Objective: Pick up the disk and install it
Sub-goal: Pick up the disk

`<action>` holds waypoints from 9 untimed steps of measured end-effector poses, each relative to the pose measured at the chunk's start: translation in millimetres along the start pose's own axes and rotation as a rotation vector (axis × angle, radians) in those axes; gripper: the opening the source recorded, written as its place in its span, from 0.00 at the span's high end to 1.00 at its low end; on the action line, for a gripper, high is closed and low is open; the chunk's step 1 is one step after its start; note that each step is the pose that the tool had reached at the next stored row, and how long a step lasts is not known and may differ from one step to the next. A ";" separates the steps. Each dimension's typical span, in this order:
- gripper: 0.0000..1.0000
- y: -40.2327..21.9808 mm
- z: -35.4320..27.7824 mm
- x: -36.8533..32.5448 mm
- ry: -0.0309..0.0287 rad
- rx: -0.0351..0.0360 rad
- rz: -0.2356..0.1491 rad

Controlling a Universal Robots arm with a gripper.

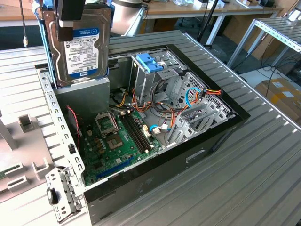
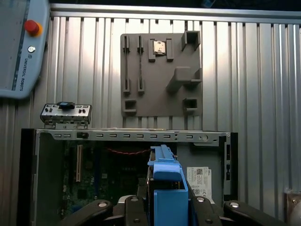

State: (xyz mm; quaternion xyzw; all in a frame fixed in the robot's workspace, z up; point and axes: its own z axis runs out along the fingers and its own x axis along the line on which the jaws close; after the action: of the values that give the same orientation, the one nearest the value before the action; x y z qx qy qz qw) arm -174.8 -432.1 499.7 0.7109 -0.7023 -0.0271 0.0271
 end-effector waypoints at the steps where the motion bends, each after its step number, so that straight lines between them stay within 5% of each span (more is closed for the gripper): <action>1: 0.63 -1.2 0.0 0.6 0.0000 -0.0002 0.000; 9: 0.63 -11.3 -0.2 6.4 0.0000 -0.0020 0.000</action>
State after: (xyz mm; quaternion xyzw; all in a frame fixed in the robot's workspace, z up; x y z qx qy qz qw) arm -163.4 -438.3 499.0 0.7109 -0.7022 -0.0278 0.0278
